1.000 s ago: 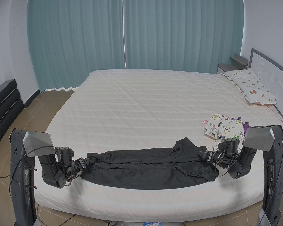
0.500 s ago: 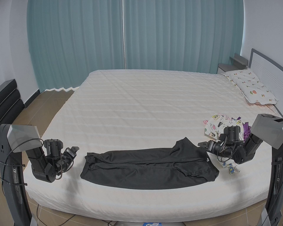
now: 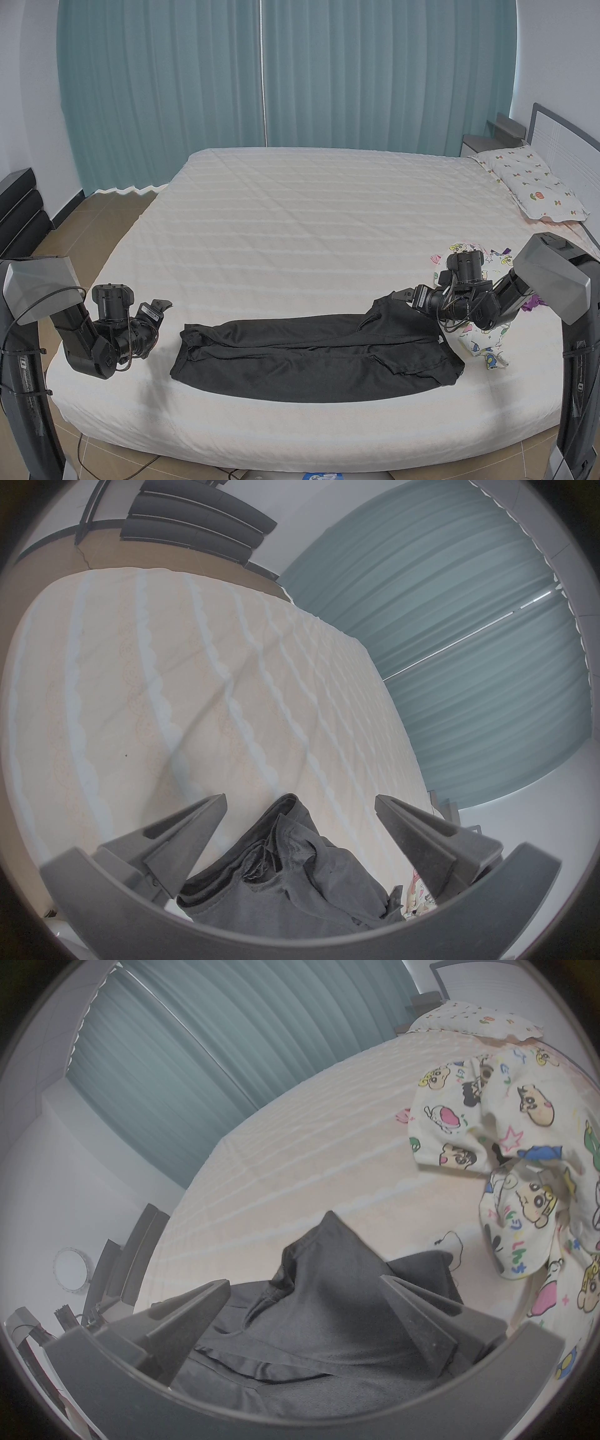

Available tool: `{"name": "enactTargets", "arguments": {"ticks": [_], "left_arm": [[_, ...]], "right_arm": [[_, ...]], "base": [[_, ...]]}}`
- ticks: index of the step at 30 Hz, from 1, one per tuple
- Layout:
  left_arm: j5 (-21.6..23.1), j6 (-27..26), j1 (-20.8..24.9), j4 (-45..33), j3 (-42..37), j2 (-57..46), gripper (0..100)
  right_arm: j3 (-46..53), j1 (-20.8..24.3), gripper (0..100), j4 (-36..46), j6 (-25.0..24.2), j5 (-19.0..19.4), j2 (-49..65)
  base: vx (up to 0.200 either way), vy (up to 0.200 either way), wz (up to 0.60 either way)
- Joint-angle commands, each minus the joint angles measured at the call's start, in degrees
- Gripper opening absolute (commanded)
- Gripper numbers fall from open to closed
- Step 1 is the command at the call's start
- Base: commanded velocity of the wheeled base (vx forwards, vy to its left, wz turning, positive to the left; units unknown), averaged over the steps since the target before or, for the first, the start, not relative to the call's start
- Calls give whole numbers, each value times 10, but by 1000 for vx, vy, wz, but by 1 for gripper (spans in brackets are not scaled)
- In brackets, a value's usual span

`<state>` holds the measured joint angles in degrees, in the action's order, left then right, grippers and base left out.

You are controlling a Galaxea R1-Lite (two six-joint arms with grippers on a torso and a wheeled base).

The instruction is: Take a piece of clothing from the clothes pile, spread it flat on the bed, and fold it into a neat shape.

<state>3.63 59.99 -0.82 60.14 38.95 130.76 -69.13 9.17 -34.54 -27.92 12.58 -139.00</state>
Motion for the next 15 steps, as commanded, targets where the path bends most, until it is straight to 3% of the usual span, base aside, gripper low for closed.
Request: {"name": "enactTargets", "arguments": {"ticks": [1, 15], "left_arm": [[0, 0, 1, 0, -2, -1, 100], [-1, -2, 6, 1, -10, -1, 100]], "right_arm": [[-7, 0, 100, 0, 5, -1, -17], [-32, 1, 100, 1, 37, -25, -45]], "base": [[0, 0, 0], [0, 0, 0]]}}
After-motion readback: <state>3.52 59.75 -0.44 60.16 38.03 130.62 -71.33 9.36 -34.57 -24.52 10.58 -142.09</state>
